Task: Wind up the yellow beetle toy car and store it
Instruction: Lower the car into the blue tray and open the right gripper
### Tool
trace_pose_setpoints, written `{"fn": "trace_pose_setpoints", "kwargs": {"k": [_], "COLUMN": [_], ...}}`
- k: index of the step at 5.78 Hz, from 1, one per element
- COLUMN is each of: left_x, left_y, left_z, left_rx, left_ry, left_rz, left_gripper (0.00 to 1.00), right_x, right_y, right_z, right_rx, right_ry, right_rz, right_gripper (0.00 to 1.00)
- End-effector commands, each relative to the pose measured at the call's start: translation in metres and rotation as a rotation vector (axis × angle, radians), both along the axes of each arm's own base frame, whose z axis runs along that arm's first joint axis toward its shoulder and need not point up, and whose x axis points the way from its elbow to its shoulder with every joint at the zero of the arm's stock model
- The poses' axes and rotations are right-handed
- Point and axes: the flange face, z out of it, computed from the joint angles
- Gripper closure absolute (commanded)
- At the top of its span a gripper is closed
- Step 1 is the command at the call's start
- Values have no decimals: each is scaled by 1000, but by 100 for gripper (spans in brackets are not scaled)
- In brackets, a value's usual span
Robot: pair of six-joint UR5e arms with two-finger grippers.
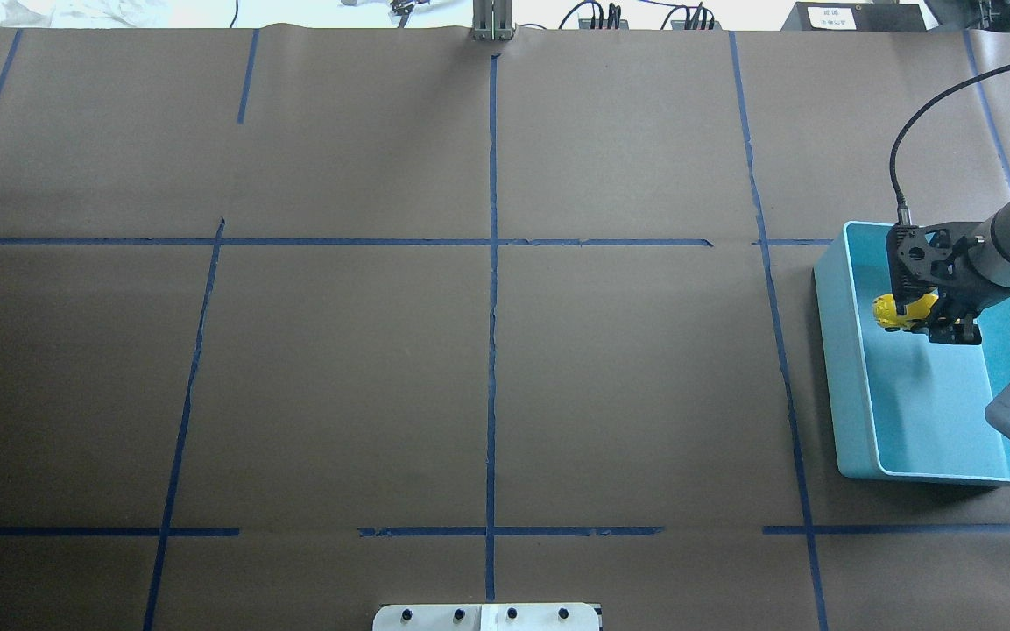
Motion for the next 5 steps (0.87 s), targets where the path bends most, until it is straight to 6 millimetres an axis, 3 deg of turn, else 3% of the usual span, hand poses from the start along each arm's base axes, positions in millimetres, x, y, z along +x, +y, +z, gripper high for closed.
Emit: {"fn": "trace_pose_setpoints", "kwargs": {"k": [1,3,5], "left_x": [-1,-1,-3], "left_y": [3,5,7], "left_z": [-11,-8,-8], "left_rx": [22,18,19], "left_ry": [-2,-1,2], "left_rz": [0,0,-6], "left_gripper": [0,0,0], "right_x": [-11,-20,-22], "right_y": [-3,0,2], "right_z": [-11,-18,-24], "right_rx": [15,-14,-28], "right_ry": [-14,-27,-50], "right_rz": [-12,18,4], "right_gripper": [29,1,1]}}
